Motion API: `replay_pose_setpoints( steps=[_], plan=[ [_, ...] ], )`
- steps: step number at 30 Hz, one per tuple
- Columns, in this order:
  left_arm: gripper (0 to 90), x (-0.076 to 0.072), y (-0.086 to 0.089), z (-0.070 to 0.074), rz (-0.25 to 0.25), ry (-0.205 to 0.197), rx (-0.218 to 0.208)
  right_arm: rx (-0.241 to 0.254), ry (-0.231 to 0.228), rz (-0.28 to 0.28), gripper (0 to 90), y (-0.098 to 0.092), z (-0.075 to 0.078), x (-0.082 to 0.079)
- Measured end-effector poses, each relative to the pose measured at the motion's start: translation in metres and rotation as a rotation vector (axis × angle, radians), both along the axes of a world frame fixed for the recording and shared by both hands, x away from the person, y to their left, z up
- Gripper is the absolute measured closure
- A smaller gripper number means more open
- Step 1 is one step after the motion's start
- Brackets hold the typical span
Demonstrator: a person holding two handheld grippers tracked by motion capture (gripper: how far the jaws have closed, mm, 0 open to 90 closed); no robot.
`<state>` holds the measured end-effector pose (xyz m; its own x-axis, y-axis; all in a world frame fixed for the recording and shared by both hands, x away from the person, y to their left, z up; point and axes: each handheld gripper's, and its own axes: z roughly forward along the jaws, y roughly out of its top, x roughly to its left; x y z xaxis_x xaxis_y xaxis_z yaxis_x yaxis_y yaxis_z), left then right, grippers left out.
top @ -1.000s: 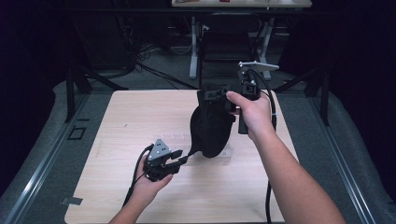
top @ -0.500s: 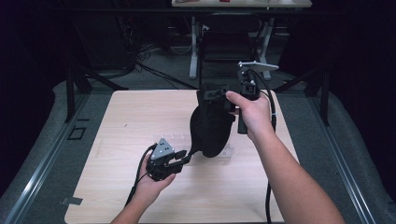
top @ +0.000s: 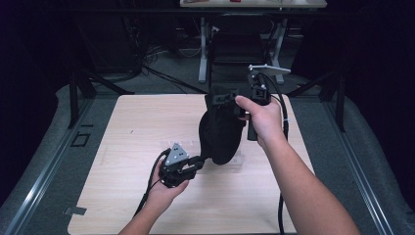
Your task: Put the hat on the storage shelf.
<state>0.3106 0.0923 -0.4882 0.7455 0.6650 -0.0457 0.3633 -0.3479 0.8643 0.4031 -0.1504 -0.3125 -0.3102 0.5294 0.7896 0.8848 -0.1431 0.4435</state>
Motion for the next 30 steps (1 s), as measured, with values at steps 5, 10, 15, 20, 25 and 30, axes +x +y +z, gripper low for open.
replay_pose_setpoints(
  steps=[5,10,15,20,25,30],
  plan=[
    [68.9,0.0021,-0.0034,-0.0009,0.008,0.003,0.002,0.003,0.0,0.004,87.3,0.002,0.0001,-0.0003],
    [69.6,0.0041,-0.007,-0.0022,0.02,-0.002,0.015,0.004,0.001,0.01,87.3,0.003,-0.0003,-0.0002],
    [74.2,0.0016,-0.0076,-0.0038,0.018,-0.034,0.052,0.003,-0.001,0.02,87.0,0.0045,-0.0003,-0.0011],
    [75.6,0.0003,-0.0065,-0.0056,0.022,-0.046,0.055,0.001,-0.003,0.028,86.6,0.006,-0.0003,-0.002],
    [77.2,-0.0003,-0.0062,-0.0057,0.024,-0.054,0.068,0.001,-0.004,0.029,86.2,0.0063,-0.0001,-0.0022],
    [78.1,-0.0008,-0.0056,-0.006,0.022,-0.061,0.078,0.002,-0.005,0.036,85.2,0.008,-0.0001,-0.0027]
  ],
)
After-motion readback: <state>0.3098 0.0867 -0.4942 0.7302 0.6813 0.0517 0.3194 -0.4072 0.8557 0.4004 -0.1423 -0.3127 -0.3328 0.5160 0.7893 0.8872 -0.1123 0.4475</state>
